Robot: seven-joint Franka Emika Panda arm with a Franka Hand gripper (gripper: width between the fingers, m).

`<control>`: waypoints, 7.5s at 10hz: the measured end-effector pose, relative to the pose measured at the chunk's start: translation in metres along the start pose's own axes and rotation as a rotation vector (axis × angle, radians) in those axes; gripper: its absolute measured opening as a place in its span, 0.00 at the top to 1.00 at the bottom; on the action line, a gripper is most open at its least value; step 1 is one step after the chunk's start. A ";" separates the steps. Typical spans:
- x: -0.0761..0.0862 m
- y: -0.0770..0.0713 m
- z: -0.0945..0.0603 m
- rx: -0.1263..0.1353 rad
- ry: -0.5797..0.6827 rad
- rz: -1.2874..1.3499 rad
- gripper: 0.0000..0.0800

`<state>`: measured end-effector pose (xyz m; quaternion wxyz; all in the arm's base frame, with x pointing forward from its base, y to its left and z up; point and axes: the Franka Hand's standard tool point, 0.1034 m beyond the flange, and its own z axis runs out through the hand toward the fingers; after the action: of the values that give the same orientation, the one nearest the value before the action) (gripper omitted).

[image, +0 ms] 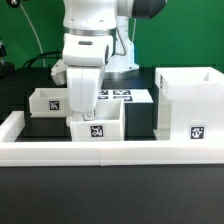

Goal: Assemble drawer

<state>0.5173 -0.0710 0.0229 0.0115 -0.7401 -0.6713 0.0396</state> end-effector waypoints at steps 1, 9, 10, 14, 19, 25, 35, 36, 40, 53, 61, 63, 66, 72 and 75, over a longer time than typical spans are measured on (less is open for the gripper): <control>0.002 0.004 -0.001 -0.032 -0.001 -0.015 0.94; 0.016 0.007 0.005 -0.077 -0.022 -0.059 0.94; 0.025 0.007 0.008 -0.078 -0.033 -0.071 0.94; 0.027 0.009 0.014 -0.075 -0.046 -0.073 0.94; 0.034 0.014 0.009 -0.081 -0.047 -0.061 0.94; 0.042 0.021 0.003 -0.086 -0.049 -0.047 0.94; 0.046 0.016 0.002 -0.011 -0.070 -0.059 0.94; 0.046 0.017 0.002 -0.018 -0.068 -0.057 0.94; 0.063 0.020 0.003 -0.069 -0.048 -0.080 0.94; 0.064 0.015 0.009 -0.070 -0.052 -0.110 0.94; 0.079 0.013 0.008 -0.070 -0.045 -0.083 0.85; 0.078 0.014 0.004 -0.076 -0.044 -0.069 0.68; 0.083 0.018 -0.017 -0.086 -0.044 -0.048 0.29; 0.034 0.031 -0.057 -0.108 -0.054 -0.056 0.19; 0.006 0.031 -0.039 -0.083 0.002 -0.104 0.19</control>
Offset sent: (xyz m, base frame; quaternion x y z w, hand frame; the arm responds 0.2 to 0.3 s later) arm 0.0000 0.0000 0.0000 0.0000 0.0000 0.0000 1.0000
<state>0.5513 -0.0669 0.0589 -0.0164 -0.7042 -0.7098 0.0104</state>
